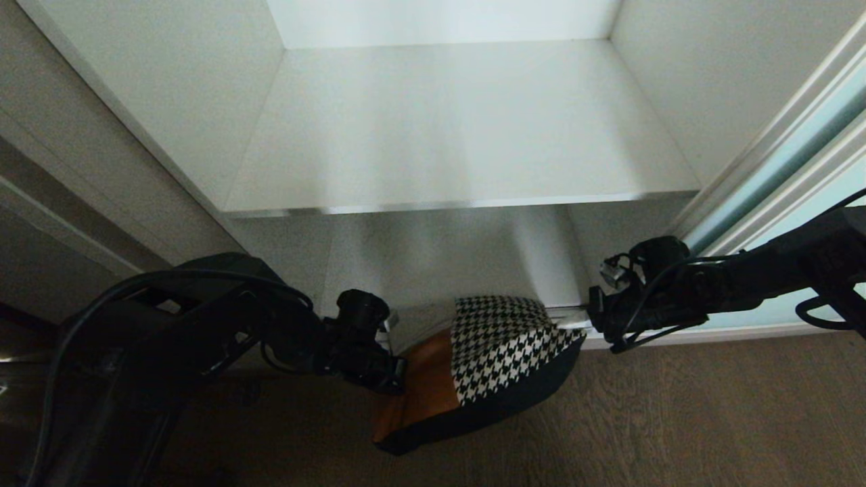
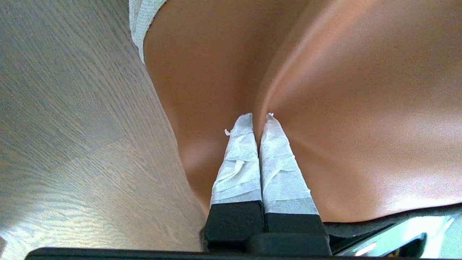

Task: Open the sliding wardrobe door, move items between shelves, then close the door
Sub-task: Place the pillow on the lower shelf

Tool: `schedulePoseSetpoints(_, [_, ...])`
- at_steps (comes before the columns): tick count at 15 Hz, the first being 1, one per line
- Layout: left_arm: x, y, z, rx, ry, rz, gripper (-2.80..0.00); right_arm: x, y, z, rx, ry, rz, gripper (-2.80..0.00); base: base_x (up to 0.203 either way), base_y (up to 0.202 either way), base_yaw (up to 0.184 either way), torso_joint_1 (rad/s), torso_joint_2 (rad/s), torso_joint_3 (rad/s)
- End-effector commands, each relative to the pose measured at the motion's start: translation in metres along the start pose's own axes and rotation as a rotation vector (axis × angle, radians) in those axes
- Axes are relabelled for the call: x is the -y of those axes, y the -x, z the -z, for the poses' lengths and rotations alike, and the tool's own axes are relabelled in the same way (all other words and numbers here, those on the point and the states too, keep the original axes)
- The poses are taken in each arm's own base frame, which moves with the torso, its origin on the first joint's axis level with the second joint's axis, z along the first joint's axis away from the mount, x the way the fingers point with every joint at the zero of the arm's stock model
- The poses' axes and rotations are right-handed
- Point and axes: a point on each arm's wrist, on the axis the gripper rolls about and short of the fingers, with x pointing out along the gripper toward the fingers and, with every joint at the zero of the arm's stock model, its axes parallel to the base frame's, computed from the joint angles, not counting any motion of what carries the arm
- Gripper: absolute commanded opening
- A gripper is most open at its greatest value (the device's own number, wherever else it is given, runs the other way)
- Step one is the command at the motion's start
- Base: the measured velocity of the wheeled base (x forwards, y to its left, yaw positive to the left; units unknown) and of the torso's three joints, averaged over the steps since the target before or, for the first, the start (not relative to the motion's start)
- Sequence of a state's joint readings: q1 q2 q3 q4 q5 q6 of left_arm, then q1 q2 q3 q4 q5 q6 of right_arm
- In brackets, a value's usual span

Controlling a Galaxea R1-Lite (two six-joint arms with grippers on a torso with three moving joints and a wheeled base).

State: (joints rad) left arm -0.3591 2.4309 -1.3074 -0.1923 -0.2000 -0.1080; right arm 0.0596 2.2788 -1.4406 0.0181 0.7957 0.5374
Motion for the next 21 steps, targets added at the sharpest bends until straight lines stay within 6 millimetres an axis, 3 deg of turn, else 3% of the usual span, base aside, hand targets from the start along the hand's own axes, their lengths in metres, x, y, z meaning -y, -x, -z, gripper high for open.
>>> schedulePoseSetpoints(1, [0.0,0.001,-0.002,0.008,0.023,0.003,-2.8,-0.002,0.001,0.001,-0.002,0.0,-0.005,-2.8,0.0,0.0,0.0,0.0,0.0,0.0])
schedulePoseSetpoints(8, [0.003,0.006,-0.017,0.108,0.093,0.018,-2.8,-0.005,0.004,0.002,-0.002,0.01,-0.012,-2.8,0.0,0.0,0.0,0.0,0.0,0.0])
schedulePoseSetpoints(11, [0.008,0.023,-0.04,0.23,0.165,0.045,-2.8,-0.005,0.005,0.005,0.002,0.021,-0.018,-2.8,0.0,0.0,0.0,0.0,0.0,0.0])
schedulePoseSetpoints(21, [0.027,0.08,-0.115,0.44,0.13,0.09,-2.8,-0.002,0.004,0.018,0.013,0.071,-0.07,-2.8,0.0,0.0,0.0,0.0,0.0,0.0])
